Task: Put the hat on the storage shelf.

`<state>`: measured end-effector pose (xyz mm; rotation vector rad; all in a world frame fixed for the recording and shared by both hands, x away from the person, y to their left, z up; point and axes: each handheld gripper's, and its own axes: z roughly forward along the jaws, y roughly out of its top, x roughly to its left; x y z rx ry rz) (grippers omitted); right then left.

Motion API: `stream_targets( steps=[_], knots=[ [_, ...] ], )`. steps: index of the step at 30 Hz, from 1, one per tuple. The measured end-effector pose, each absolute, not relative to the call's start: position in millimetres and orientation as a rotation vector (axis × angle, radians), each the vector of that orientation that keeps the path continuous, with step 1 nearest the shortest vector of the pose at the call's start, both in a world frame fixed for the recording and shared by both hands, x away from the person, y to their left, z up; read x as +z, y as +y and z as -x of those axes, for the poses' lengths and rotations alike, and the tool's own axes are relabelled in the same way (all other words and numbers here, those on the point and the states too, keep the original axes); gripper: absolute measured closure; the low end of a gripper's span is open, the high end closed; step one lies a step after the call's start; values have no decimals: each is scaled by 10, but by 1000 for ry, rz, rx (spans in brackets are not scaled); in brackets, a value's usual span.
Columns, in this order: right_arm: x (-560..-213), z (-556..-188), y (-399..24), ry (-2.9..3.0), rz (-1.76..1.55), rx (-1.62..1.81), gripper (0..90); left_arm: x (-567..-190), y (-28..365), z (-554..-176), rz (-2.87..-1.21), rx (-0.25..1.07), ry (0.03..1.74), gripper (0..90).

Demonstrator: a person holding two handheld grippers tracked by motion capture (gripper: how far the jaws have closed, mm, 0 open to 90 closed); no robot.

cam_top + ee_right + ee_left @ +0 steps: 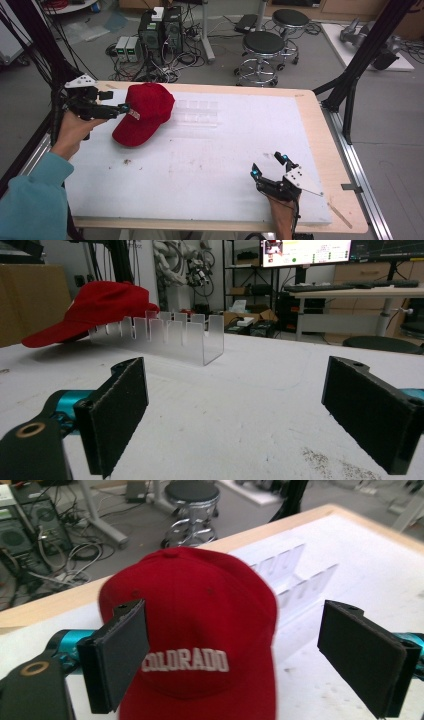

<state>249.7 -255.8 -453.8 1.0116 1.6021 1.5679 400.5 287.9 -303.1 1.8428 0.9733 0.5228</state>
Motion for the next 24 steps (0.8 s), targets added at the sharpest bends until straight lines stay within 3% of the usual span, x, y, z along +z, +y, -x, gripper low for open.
stream_targets(
  steps=[7, 10, 24],
  knots=[
    [-4538, -2493, -2557, 1601, -1016, 1572, 102, -2980, 2832, -4296, -1888, 545, 1024, 142],
    [-4538, -2496, -2558, 1601, -1013, 1570, 102, -2998, 2794, -4394, -1916, 555, 1051, 197],
    [-4539, -2491, -2556, 1598, -1013, 1568, 102, -3213, 2650, -4802, -1982, 574, 1135, 204]
  ],
)
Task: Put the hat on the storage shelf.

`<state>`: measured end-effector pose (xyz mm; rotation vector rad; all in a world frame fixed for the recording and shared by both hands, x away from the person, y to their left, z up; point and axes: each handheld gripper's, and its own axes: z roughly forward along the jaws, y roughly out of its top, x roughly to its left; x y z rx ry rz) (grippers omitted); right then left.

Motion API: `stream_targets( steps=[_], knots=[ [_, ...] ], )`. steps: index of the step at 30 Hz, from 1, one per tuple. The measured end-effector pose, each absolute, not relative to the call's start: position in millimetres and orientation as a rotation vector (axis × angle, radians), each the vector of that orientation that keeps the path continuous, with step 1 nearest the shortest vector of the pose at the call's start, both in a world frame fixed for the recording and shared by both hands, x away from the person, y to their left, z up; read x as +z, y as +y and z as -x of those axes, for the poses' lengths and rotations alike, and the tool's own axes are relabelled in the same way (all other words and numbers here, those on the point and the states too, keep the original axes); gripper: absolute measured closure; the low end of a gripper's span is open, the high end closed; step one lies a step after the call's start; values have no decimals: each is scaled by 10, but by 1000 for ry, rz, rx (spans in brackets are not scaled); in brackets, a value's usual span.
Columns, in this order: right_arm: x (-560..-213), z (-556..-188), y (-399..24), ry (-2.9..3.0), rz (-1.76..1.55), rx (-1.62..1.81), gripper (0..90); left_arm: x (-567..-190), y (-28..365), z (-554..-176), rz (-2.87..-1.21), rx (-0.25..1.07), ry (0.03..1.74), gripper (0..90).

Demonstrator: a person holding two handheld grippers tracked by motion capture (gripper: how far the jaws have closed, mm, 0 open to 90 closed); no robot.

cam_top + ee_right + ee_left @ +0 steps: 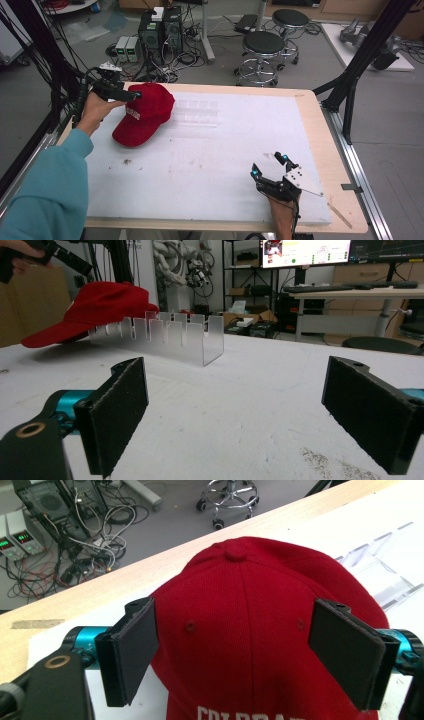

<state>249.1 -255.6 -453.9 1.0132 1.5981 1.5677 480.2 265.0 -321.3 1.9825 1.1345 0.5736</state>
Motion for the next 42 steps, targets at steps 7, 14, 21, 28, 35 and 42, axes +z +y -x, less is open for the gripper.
stream_targets(
  steps=[7, 14, 21, 28, 35, 42],
  knots=[
    [-4539, -2492, -2556, 1598, -1011, 1566, 102, -3307, 2602, -4868, -2002, 530, 1148, 194],
    [-4539, -2494, -2556, 1598, -1008, 1566, 102, -3423, 2476, -4924, -2052, 525, 1165, 175],
    [-4539, -2495, -2557, 1598, -1013, 1571, 102, -3494, 2409, -4951, -2072, 512, 1164, 172],
    [-4538, -2495, -2557, 1600, -1013, 1571, 102, -3575, 2375, -4957, -2091, 506, 1154, 229],
    [-4538, -2495, -2558, 1601, -1014, 1572, 102, -3642, 2367, -4956, -2094, 506, 1143, 419],
    [-4537, -2501, -2559, 1603, -1006, 1569, 103, -3644, 2410, -4958, -2088, 524, 1145, 603]
  ],
)
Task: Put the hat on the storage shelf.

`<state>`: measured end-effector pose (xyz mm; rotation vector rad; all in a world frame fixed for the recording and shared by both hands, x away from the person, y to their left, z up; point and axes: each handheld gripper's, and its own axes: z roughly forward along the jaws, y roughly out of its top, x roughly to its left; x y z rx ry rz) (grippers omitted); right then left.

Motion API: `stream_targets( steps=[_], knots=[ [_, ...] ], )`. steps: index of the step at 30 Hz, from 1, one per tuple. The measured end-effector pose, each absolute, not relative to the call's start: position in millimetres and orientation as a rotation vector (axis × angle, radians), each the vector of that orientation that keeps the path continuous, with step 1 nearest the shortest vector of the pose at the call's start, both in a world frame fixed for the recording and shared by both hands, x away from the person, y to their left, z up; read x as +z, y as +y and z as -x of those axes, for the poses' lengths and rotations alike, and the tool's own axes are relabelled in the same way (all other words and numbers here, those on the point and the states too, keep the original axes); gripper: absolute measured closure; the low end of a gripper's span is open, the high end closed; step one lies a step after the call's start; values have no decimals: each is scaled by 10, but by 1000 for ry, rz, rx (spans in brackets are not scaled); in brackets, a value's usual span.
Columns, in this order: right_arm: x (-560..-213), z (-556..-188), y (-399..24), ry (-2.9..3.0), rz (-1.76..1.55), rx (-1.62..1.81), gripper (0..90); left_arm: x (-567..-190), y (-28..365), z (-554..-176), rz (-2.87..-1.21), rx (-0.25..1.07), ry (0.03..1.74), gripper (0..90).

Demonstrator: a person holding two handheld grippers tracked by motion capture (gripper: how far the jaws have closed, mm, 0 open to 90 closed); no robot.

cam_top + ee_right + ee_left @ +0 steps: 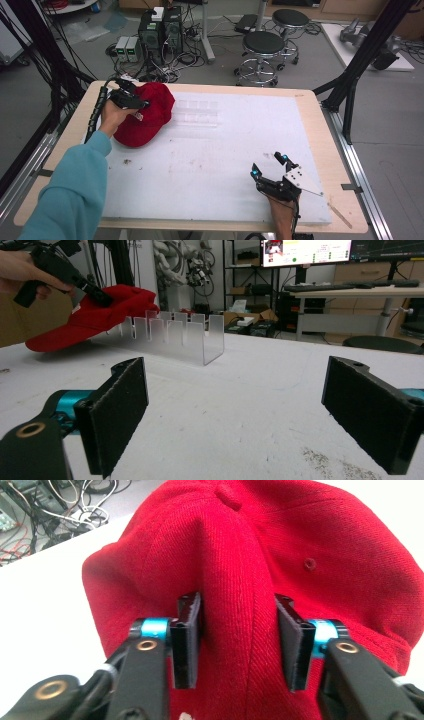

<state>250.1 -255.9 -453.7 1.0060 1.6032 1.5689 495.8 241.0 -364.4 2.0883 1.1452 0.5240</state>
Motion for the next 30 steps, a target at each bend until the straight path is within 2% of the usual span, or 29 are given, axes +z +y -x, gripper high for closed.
stream_targets(
  steps=[3, 5, 8, 15, 23, 30],
  knots=[
    [-4537, -2501, -2558, 1603, -1007, 1569, 102, -3654, 2386, -4958, -2105, 530, 1150, 667],
    [-4538, -2501, -2558, 1603, -1007, 1568, 102, -3655, 2358, -4942, -2139, 563, 1117, 760],
    [-4537, -2501, -2559, 1603, -1007, 1569, 102, -3653, 2353, -4936, -2144, 569, 1119, 815],
    [-4537, -2500, -2558, 1604, -1013, 1568, 103, -3630, 2371, -4922, -2130, 571, 1116, 841],
    [-4537, -2502, -2557, 1604, -1009, 1566, 102, -3625, 2404, -4832, -2102, 648, 1038, 850],
    [-4537, -2499, -2558, 1602, -1018, 1569, 102, -3548, 2496, -4737, -2054, 629, 1047, 853]
  ],
)
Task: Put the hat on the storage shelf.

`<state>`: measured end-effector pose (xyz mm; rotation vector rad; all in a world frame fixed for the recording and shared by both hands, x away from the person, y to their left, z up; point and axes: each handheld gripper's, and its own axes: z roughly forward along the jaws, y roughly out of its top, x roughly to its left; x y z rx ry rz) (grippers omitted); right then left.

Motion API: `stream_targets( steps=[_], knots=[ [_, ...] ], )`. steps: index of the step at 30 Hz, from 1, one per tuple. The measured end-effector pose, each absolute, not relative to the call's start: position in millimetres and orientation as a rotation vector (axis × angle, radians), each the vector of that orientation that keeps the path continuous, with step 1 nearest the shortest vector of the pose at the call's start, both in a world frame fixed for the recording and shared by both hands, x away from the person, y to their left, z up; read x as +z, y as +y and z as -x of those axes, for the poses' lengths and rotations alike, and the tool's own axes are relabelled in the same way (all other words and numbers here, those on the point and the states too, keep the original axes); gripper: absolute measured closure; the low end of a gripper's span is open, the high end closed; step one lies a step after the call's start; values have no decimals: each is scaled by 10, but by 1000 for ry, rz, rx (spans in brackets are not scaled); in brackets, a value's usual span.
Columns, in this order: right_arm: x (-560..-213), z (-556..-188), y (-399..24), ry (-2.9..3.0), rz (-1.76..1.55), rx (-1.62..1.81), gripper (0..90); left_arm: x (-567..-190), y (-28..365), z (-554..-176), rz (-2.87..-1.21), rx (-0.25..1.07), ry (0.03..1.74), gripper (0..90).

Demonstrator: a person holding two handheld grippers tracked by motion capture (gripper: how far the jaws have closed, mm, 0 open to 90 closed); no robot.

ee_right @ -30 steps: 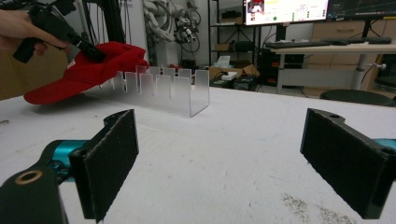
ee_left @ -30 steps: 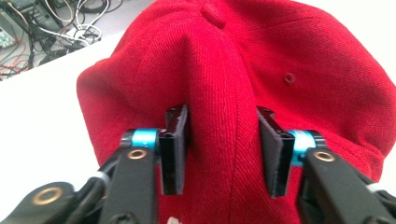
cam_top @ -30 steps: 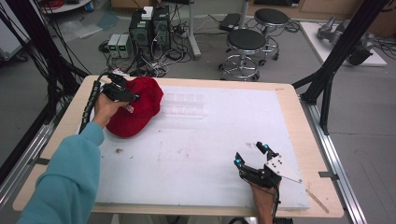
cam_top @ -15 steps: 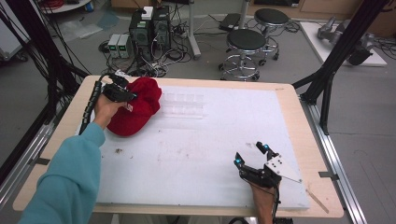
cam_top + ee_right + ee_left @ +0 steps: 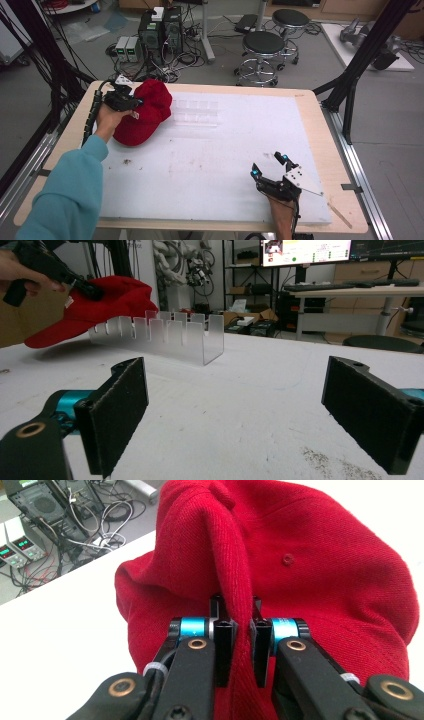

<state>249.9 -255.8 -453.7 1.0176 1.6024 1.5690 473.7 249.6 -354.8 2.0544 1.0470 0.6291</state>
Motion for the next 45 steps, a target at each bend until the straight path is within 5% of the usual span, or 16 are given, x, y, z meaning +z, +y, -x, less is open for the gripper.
stream_targets(
  steps=[17, 45],
  knots=[
    [-4520, -2535, -2536, 1626, -1050, 1525, 102, -3184, 2617, -4441, -1923, 687, 899, 852],
    [-4132, -2449, -2269, 1645, -982, 1676, 102, -3009, 2357, -3769, -1761, 489, 680, 851]
  ],
)
